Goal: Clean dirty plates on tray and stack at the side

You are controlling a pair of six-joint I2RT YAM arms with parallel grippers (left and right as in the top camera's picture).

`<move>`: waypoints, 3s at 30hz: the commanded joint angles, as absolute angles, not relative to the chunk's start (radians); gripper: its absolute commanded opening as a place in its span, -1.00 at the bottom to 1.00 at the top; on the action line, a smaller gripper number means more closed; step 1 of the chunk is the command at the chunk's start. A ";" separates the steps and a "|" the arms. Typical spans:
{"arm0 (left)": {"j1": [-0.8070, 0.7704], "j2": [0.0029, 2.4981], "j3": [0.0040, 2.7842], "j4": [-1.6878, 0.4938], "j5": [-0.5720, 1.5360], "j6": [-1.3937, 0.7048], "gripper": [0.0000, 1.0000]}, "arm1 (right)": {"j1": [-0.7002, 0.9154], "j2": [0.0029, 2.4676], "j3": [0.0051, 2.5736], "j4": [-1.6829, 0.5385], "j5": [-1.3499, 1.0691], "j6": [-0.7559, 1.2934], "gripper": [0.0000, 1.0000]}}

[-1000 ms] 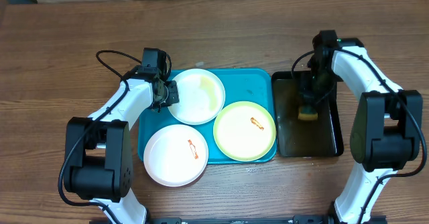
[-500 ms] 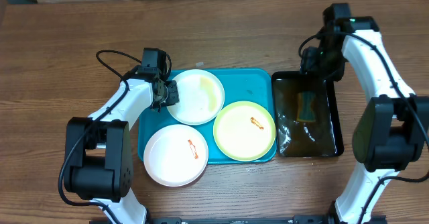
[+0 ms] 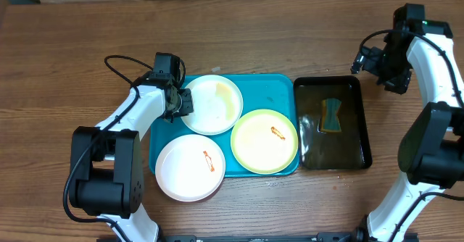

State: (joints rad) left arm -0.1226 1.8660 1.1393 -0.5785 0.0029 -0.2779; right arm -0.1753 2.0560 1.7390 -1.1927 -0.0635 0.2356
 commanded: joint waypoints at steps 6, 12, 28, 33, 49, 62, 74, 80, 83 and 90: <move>-0.125 1.877 1.085 -0.538 -0.008 -0.270 -0.60 | -0.175 2.022 1.753 -1.182 -0.061 0.240 1.00; -0.125 1.876 1.107 -0.530 -0.009 -0.268 -0.92 | -0.175 2.022 1.753 -1.175 -0.061 0.240 1.00; -0.117 1.869 1.435 -0.683 0.001 -0.265 -0.92 | -0.175 2.022 1.753 -1.175 -0.061 0.240 1.00; -0.121 1.869 1.539 -0.728 0.072 -0.247 -0.92 | -0.175 2.022 1.753 -1.175 -0.061 0.240 1.00; -0.361 1.869 1.632 -0.676 0.120 -0.270 -0.92 | -0.175 2.022 1.753 -1.175 -0.061 0.240 1.00; -0.585 1.870 1.632 -0.593 0.041 -0.286 -0.92 | -0.175 2.022 1.753 -1.071 -0.074 0.241 1.00; -0.681 1.870 1.632 -0.537 -0.090 -0.283 -0.92 | -0.310 2.022 1.753 -0.971 -0.154 0.292 1.00; -0.746 1.870 1.632 -0.512 -0.176 -0.246 -0.92 | -0.371 2.022 1.753 -0.973 -0.155 0.292 1.00; -0.787 1.870 1.632 -0.516 -0.276 -0.212 -0.92 | -0.377 2.022 1.753 -0.973 -0.155 0.292 1.00; -0.910 1.870 1.632 -0.519 -0.532 -0.091 -0.92 | -0.377 2.022 1.753 -0.974 -0.155 0.292 1.00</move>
